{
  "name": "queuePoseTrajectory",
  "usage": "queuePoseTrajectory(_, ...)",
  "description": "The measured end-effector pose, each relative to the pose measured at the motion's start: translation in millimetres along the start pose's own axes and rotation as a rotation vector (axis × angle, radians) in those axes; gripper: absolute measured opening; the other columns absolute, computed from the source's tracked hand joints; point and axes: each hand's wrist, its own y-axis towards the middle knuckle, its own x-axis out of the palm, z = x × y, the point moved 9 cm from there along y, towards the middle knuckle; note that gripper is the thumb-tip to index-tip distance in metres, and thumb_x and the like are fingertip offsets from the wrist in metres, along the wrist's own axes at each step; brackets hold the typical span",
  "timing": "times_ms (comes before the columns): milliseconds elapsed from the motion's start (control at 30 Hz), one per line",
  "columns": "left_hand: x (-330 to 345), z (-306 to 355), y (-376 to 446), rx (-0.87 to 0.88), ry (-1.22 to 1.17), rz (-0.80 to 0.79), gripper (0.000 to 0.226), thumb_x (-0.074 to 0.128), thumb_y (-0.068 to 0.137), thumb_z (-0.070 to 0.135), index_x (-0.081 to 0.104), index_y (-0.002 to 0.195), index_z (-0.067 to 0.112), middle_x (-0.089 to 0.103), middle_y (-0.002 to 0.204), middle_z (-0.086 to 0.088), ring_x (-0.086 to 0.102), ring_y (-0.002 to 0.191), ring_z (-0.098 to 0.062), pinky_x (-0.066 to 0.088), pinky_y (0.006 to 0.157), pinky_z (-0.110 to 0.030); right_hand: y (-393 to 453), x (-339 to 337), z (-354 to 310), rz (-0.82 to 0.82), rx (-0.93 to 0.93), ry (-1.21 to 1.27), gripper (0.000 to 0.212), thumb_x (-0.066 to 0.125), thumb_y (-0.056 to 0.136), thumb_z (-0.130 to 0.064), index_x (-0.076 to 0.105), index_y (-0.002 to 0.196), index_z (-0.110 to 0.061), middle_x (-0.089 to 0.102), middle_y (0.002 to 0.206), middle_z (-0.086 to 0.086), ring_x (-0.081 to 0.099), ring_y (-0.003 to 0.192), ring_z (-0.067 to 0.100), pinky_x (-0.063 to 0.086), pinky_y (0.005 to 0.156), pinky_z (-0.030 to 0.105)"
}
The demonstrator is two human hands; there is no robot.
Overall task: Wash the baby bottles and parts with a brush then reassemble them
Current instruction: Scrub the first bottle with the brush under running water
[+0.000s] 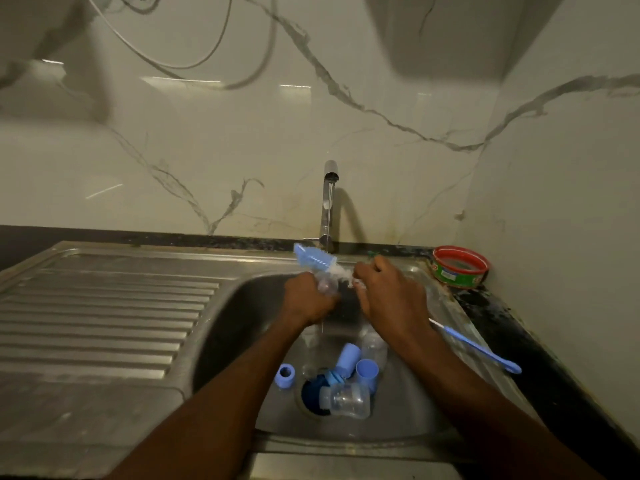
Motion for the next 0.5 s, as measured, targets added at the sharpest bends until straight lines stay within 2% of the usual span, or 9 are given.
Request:
queuePoseTrajectory(100,-12,-20,4,-0.124,-0.046,0.066,0.032,0.074,0.091,0.036,0.063,0.107,0.011,0.067,0.102,-0.005,0.064,0.094,-0.016,0.055,0.088,-0.032,-13,-5,14,0.067,-0.004,0.039,0.022,0.058,0.097,-0.037,0.061,0.118,-0.03,0.056,0.112,-0.003,0.058,0.091,0.016,0.051,0.073,0.034)
queuePoseTrajectory(167,-7,-9,1,-0.054,-0.028,0.027,0.034,0.075,0.09,0.031,0.062,0.113,0.01,0.064,0.106,-0.004,0.063,0.099,-0.016,0.053,0.087,-0.03,-12,-1,12,0.07,-0.001,0.077,0.023,0.058,0.099,-0.036,0.061,0.12,-0.028,0.057,0.112,-0.003,0.058,0.091,0.015,0.052,0.075,0.034)
queuePoseTrajectory(267,7,10,-6,0.082,0.01,-0.037,0.023,0.074,0.091,0.022,0.063,0.109,0.013,0.067,0.11,-0.006,0.063,0.098,-0.014,0.054,0.091,-0.033,1,2,1,0.054,0.047,0.07,0.027,0.05,0.103,-0.036,0.058,0.128,-0.026,0.054,0.118,-0.002,0.058,0.093,0.016,0.051,0.076,0.033)
queuePoseTrajectory(333,8,9,-4,0.108,0.071,-0.041,0.026,0.075,0.089,0.025,0.065,0.111,0.015,0.069,0.109,-0.002,0.064,0.096,-0.011,0.055,0.091,-0.032,6,-1,-2,0.072,0.07,0.057,0.029,0.046,0.105,-0.039,0.057,0.128,-0.027,0.053,0.117,-0.002,0.058,0.093,0.016,0.049,0.074,0.032)
queuePoseTrajectory(433,7,4,-2,0.103,0.151,-0.04,0.023,0.075,0.089,0.03,0.065,0.106,0.018,0.069,0.101,-0.001,0.065,0.091,-0.011,0.057,0.088,-0.033,2,3,-5,0.026,0.054,0.063,0.027,0.046,0.105,-0.038,0.056,0.128,-0.028,0.052,0.118,-0.002,0.058,0.094,0.017,0.048,0.074,0.032)
queuePoseTrajectory(500,0,-2,1,0.026,0.082,0.032,0.023,0.074,0.09,0.031,0.063,0.104,0.016,0.067,0.099,-0.003,0.063,0.09,-0.014,0.055,0.083,-0.031,-5,1,-1,0.029,0.049,0.068,0.026,0.05,0.103,-0.036,0.057,0.127,-0.029,0.053,0.118,-0.002,0.059,0.096,0.017,0.05,0.076,0.034)
